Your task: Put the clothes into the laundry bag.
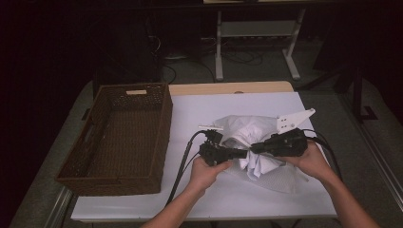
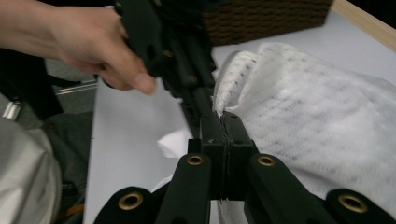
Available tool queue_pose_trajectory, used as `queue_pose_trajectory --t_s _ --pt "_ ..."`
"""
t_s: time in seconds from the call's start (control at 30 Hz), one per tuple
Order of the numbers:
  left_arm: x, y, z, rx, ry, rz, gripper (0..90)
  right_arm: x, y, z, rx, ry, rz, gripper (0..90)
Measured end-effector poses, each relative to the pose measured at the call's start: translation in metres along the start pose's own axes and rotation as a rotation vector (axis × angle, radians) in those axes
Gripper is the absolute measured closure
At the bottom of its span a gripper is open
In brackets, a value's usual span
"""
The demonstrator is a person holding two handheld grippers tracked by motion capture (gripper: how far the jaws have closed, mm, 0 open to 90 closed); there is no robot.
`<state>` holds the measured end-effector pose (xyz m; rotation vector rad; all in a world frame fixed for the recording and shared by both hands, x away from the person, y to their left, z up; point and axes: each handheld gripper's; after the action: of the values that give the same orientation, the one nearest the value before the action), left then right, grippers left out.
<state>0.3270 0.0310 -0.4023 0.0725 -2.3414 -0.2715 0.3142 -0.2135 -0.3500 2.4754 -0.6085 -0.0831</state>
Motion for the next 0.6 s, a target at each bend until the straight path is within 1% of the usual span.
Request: queue_pose_trajectory --t_s 0.03,0.07,0.13,0.17,0.2,0.23,0.27,0.3,0.33,0.37,0.43,0.47,0.53,0.6 --pt "-0.004 -0.004 -0.001 0.022 0.009 -0.006 85.0 -0.002 0.001 -0.001 0.002 0.007 -0.009 88.7" --pt "-0.011 -0.008 -0.002 0.041 0.03 -0.009 85.0 -0.002 0.002 -0.001 0.002 0.01 -0.015 88.7" --pt "-0.024 -0.019 -0.002 0.037 0.054 -0.035 84.8 0.001 0.001 0.001 -0.021 0.011 0.01 88.7" --pt "-0.029 -0.022 -0.001 0.037 0.071 -0.026 84.3 0.004 0.0 0.002 -0.036 0.008 0.023 88.7" --pt "-0.032 -0.023 -0.001 0.037 0.083 -0.006 82.8 0.007 -0.001 0.005 -0.045 0.005 0.033 88.7" --pt "-0.032 -0.024 0.0 0.025 0.081 0.011 79.5 0.01 -0.001 0.008 -0.051 -0.01 0.039 88.7" --pt "-0.031 -0.023 -0.001 0.005 0.075 0.03 72.8 0.013 -0.001 0.012 -0.051 -0.023 0.042 88.7" --pt "-0.031 -0.022 -0.001 -0.012 0.077 0.043 65.1 0.015 0.0 0.014 -0.052 -0.032 0.046 88.7" --pt "-0.03 -0.021 -0.001 -0.03 0.069 0.046 58.5 0.017 0.0 0.017 -0.051 -0.04 0.05 88.7" --pt "-0.03 -0.02 -0.002 -0.045 0.063 0.051 54.4 0.019 0.0 0.019 -0.05 -0.048 0.051 88.7" --pt "-0.029 -0.021 -0.001 -0.071 0.068 0.063 45.8 0.021 -0.001 0.02 -0.046 -0.056 0.054 88.7" --pt "-0.029 -0.023 -0.001 -0.087 0.062 0.052 42.9 0.021 -0.001 0.02 -0.046 -0.059 0.056 88.6" --pt "-0.028 -0.03 0.0 -0.119 0.065 0.036 40.2 0.021 -0.003 0.019 -0.046 -0.057 0.056 88.7" --pt "-0.029 -0.039 0.001 -0.148 0.072 0.005 41.1 0.02 -0.005 0.019 -0.052 -0.057 0.053 88.7"
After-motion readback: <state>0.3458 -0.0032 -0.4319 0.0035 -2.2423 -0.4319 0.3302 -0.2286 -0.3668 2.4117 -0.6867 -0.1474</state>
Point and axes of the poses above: each handheld gripper's, and its own axes: y roughly backward along the jaws, z roughly out of its underside, x roughly to its right, and after that the axes turned 15 degrees about z, right-handed
